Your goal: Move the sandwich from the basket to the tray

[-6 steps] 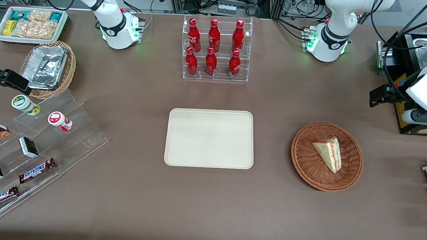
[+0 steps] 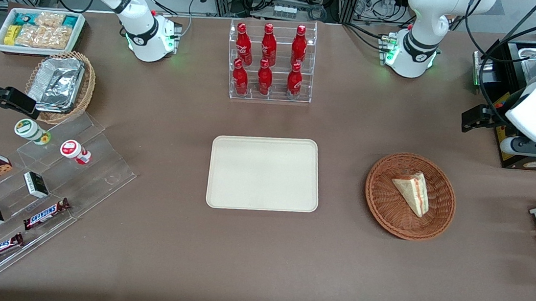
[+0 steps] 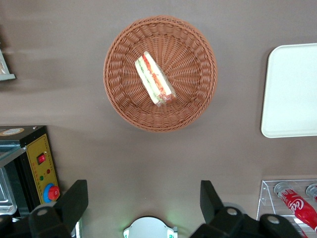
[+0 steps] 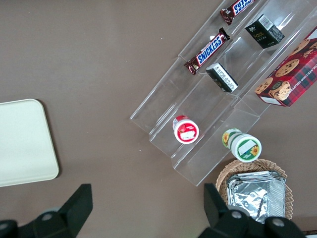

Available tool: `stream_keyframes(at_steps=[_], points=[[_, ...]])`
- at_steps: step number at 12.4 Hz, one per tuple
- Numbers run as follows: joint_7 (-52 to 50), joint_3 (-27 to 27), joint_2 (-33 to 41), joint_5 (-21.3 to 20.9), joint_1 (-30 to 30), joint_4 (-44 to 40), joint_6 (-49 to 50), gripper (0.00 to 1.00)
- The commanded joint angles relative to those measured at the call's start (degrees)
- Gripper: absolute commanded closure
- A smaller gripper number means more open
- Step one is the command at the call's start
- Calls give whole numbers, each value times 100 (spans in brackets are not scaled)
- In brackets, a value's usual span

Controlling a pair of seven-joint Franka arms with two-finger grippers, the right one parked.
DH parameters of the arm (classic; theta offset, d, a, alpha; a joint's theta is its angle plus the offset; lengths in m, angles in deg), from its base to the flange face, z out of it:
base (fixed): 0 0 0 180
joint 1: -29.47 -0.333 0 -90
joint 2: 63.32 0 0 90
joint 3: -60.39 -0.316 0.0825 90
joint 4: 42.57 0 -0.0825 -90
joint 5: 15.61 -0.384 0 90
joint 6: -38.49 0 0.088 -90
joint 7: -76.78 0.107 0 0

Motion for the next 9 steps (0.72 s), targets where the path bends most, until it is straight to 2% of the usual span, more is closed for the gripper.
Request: stream_keyframes(at_steps=[1, 3, 9], points=[[46, 24, -272, -7, 81, 69, -155, 0], [46, 24, -536, -7, 116, 139, -383, 0], [28, 6, -686, -25, 187, 1193, -1824, 0]])
